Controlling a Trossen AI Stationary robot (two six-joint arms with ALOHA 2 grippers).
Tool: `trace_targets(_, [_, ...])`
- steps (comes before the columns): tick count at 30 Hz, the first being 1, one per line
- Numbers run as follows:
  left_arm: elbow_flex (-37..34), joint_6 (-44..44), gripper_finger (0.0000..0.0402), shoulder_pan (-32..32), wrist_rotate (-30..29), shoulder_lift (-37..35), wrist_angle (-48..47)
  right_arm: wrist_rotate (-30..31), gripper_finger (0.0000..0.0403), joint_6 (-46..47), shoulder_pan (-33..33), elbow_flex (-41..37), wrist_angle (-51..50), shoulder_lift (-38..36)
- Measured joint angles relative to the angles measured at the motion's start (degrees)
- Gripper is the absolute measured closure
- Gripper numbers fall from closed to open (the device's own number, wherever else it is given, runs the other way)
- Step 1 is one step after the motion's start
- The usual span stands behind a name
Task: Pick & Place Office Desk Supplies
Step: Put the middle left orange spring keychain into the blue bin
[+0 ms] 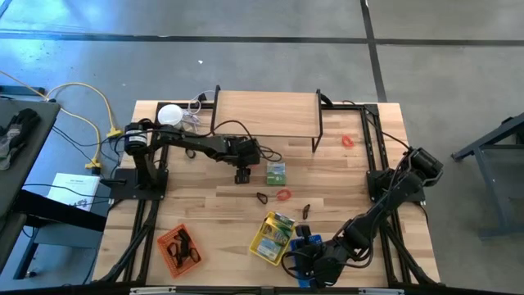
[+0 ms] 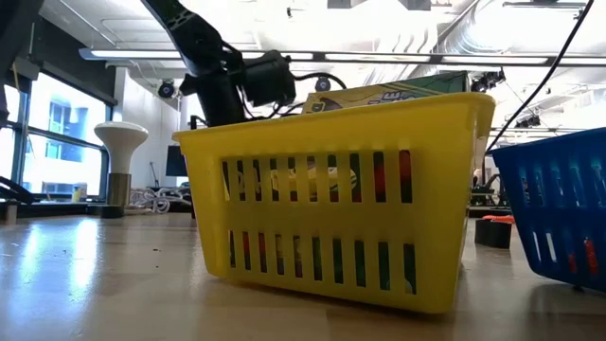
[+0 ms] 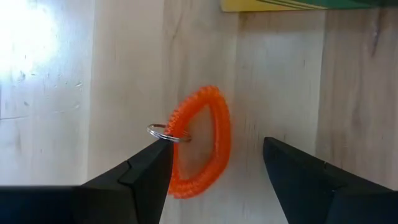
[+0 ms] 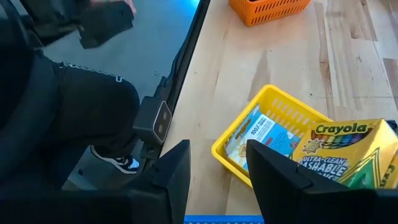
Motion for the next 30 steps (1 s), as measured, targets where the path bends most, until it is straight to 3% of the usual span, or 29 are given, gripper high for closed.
trace_targets(5, [-0.04,-1.49,0.0165,0.6,1.09,0.8,-0.29,0.05,0.0259,0.02,0.0,0.0,0.03,0.0])
trace_targets(8, [-0.06,-3.35,0.0188,0.67,0.22,0.88,-0.49,0.04,0.0259,0.09,0.0,0.0,0.05,0.0])
trace_targets(12, [-0.09,-6.28,0.0252,0.74,-0.21,1.52,-0.44,0.03,0.0259,0.38,0.0,0.0,0.08,0.0])
trace_targets(18, [-0.11,-12.14,0.0381,0.22,-1.47,1.59,-0.84,-0.17,0.0259,0.44,0.0,0.0,0.13,0.0])
trace_targets(26, [-0.74,-19.72,0.0381,-10.81,-3.41,-6.98,-7.91,-0.3,0.0259,-0.02,0.0,0.0,-0.46,0.0])
trace_targets(30, [-0.44,-21.57,0.0381,-20.34,-10.42,-14.86,-7.73,-0.02,0.0259,-0.2,0.0,0.0,-1.11,0.0])
